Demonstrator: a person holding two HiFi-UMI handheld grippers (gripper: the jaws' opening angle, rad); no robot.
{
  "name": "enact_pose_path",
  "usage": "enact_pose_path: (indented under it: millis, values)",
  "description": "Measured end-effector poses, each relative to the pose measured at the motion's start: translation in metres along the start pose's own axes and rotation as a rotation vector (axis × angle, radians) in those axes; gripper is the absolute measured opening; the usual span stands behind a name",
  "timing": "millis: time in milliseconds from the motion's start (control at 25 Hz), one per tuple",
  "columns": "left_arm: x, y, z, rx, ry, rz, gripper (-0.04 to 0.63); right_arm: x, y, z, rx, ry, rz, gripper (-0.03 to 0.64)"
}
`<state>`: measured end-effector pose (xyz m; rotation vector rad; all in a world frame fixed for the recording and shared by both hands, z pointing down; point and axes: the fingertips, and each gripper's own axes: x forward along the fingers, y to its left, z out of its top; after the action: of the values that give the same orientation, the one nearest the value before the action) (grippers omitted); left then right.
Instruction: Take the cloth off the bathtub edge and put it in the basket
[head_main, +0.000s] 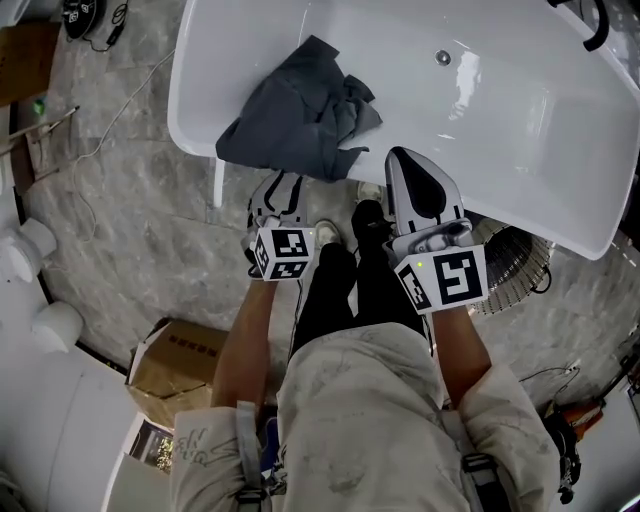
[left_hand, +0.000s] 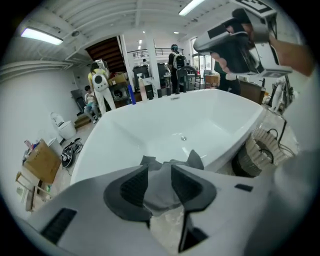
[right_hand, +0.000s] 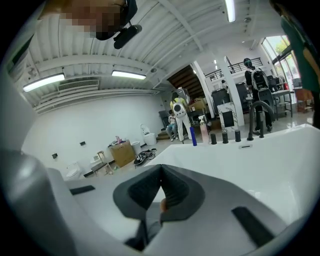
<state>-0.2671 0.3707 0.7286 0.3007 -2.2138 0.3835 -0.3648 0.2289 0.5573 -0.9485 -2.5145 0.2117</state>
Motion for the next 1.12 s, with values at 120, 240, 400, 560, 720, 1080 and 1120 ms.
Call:
enact_pose_path:
  millis: [120, 240, 400, 560, 720, 1080, 1120]
  values:
    - [0.018, -0.01, -0.014, 0.123, 0.068, -0.05, 0.206, 0.003, -0.007, -0.008, 0.012, 0.016, -0.002, -0.012]
    - [0.035, -0.02, -0.03, 0.25, 0.142, -0.108, 0.267, 0.004, -0.014, -0.014, 0.019, 0.024, -0.004, -0.012]
    - [0.05, -0.025, -0.052, 0.385, 0.214, -0.14, 0.313, 0.003, -0.017, -0.024, 0.035, 0.036, -0.01, -0.012]
    - [0.074, -0.021, -0.06, 0.522, 0.255, -0.135, 0.331, 0.006, -0.025, -0.033, 0.042, 0.046, -0.011, -0.012]
    - [0.091, -0.019, -0.061, 0.665, 0.263, -0.142, 0.336, 0.004, -0.026, -0.042, 0.056, 0.056, -0.014, -0.012]
    - [0.119, -0.023, -0.079, 0.822, 0.349, -0.227, 0.336, -0.005, -0.041, -0.047, 0.058, 0.067, -0.045, -0.012]
    - [0.12, -0.023, -0.078, 0.831, 0.346, -0.224, 0.334, -0.006, -0.042, -0.047, 0.056, 0.066, -0.048, -0.012]
